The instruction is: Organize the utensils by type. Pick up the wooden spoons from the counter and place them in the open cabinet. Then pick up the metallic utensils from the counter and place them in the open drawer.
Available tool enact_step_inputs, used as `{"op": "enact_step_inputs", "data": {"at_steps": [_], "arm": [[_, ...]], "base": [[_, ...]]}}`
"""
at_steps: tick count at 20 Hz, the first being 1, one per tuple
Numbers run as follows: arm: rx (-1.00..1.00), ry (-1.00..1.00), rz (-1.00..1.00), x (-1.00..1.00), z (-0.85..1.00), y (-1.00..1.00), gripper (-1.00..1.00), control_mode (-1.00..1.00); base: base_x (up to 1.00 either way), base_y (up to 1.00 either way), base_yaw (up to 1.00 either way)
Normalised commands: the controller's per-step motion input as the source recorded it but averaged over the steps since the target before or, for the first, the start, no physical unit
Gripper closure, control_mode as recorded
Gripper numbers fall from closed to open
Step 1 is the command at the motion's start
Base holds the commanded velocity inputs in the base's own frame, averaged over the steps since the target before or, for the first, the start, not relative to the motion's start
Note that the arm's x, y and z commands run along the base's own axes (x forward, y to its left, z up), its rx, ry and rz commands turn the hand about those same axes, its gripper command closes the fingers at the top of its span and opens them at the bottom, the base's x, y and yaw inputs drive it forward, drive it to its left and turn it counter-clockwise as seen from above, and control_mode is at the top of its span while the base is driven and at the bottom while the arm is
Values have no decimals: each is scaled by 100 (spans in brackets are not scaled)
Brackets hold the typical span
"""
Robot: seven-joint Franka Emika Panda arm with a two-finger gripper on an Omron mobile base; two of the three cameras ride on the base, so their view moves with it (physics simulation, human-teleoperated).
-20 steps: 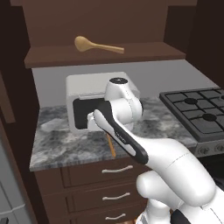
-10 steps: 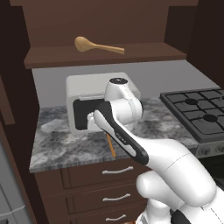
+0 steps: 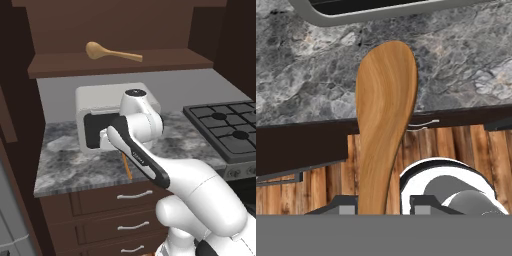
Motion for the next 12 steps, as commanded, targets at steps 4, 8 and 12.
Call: {"op": "enact_step_inputs", "data": {"at_steps": [4,8,12], "arm": [[-8,0,11,-17,14,0,100,-100],[-19,-4,32,-48,50,3,100,-100],[-23,-4,38,-12,72,0,100,-100]], "base": [[0,0,0],[0,0,0],[0,0,0]]}}
